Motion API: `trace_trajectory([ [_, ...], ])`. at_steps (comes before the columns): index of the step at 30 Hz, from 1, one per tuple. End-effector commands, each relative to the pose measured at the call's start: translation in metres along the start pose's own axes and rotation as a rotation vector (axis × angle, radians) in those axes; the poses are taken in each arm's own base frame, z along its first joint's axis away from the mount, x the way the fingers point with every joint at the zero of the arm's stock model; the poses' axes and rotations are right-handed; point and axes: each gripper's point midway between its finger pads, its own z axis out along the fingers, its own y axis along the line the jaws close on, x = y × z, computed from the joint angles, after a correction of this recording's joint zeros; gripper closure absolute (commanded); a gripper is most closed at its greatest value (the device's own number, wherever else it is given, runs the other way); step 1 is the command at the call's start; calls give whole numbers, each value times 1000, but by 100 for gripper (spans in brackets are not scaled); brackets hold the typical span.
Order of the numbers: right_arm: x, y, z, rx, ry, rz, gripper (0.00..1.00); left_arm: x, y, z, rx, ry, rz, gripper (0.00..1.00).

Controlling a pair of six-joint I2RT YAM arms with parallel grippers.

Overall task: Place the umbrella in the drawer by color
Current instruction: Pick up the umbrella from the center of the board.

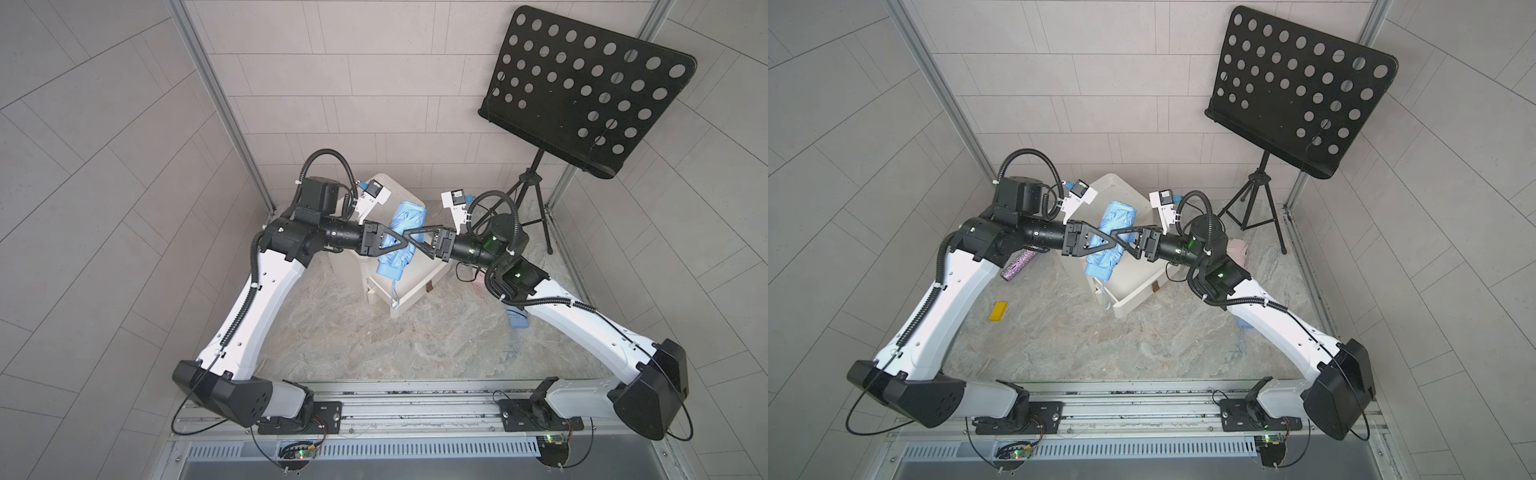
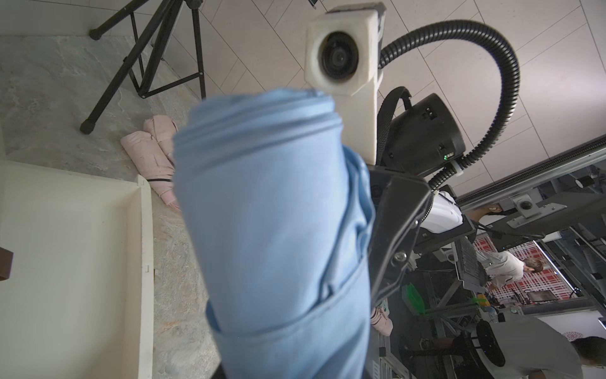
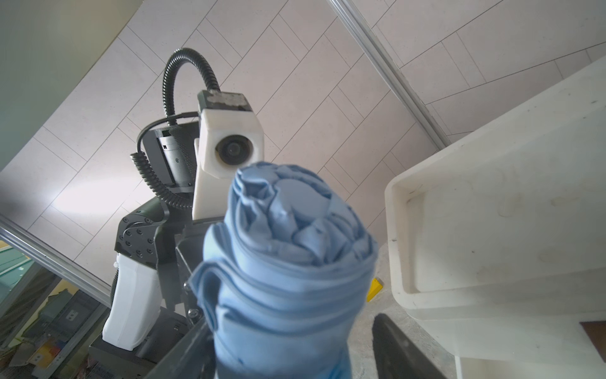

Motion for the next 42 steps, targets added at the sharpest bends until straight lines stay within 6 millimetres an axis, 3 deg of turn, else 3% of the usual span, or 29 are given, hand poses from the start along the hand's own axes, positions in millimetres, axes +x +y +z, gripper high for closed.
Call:
trace_trajectory([
  [1, -9, 19, 6, -65, -20, -17, 29, -8, -28, -7, 76, -30, 86, 78],
  [10, -12, 18, 13, -85, -34, 5, 67, -4, -27, -6, 89, -21, 77, 72],
  [14, -14, 18, 13, -78, -45, 12, 72, -4, -27, -8, 78, -26, 82, 50],
  [17, -19, 21, 9, -70, -65, 8, 72, -2, -27, -9, 59, -26, 96, 22],
  [19, -24, 21, 5, -55, -83, 3, 72, -1, -25, -12, 20, -30, 114, 9],
  [21, -30, 20, -2, -25, -108, 0, 73, -1, -21, -18, -36, -38, 134, 1],
  [24, -41, 9, -17, 54, -157, 10, 73, -4, -9, -32, -133, -59, 140, 0],
  [29, -46, -34, -44, 248, -227, 76, 73, -18, 23, -68, -329, -106, 126, 0],
  [34, -28, -96, -67, 515, -240, 195, 73, -35, 55, -106, -594, -151, 186, 0],
  [38, -9, -133, -69, 633, -215, 279, 74, -41, 77, -121, -744, -133, 254, 0],
  [42, -2, -157, -64, 680, -218, 334, 74, -40, 102, -125, -816, -101, 268, 0],
])
